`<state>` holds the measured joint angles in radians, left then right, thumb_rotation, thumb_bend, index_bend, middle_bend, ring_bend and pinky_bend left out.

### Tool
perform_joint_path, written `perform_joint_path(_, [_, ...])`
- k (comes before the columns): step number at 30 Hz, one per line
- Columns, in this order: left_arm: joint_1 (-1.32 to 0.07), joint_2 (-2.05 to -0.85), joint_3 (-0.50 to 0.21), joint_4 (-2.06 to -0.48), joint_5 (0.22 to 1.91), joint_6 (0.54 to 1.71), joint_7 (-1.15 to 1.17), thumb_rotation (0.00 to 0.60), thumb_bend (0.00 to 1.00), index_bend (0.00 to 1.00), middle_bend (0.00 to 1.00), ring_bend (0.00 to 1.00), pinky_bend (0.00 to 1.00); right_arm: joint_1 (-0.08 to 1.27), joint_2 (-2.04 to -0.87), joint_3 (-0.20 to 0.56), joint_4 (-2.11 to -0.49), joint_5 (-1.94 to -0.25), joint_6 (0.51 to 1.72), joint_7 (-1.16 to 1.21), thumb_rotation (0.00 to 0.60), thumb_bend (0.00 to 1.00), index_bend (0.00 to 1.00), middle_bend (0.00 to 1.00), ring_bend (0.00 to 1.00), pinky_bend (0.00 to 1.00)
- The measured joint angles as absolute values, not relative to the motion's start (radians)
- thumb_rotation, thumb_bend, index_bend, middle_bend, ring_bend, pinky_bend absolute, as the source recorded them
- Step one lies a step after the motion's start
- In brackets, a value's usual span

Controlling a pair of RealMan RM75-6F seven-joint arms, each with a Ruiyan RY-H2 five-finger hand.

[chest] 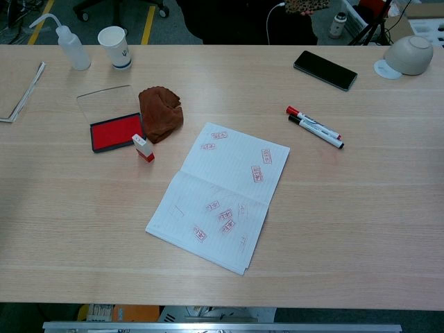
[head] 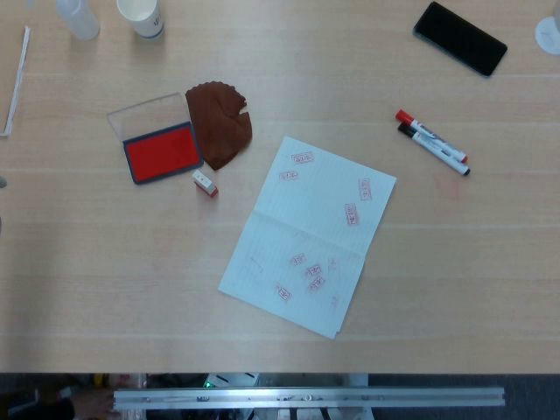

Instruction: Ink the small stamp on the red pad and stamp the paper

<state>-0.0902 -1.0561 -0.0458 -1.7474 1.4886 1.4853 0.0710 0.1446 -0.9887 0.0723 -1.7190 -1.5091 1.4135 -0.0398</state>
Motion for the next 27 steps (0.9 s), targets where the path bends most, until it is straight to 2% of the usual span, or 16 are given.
perform_joint_path(27, [-0.11, -1.039, -0.048, -1.725, 1.511, 1.464, 0.018, 0.6, 0.36, 0.37, 0.72, 0.66, 0.94, 0.149, -0.979, 0.084, -1.734, -1.506, 1.422, -0.048, 0.6, 0.19, 0.25, 0.31, 0.19, 0.24])
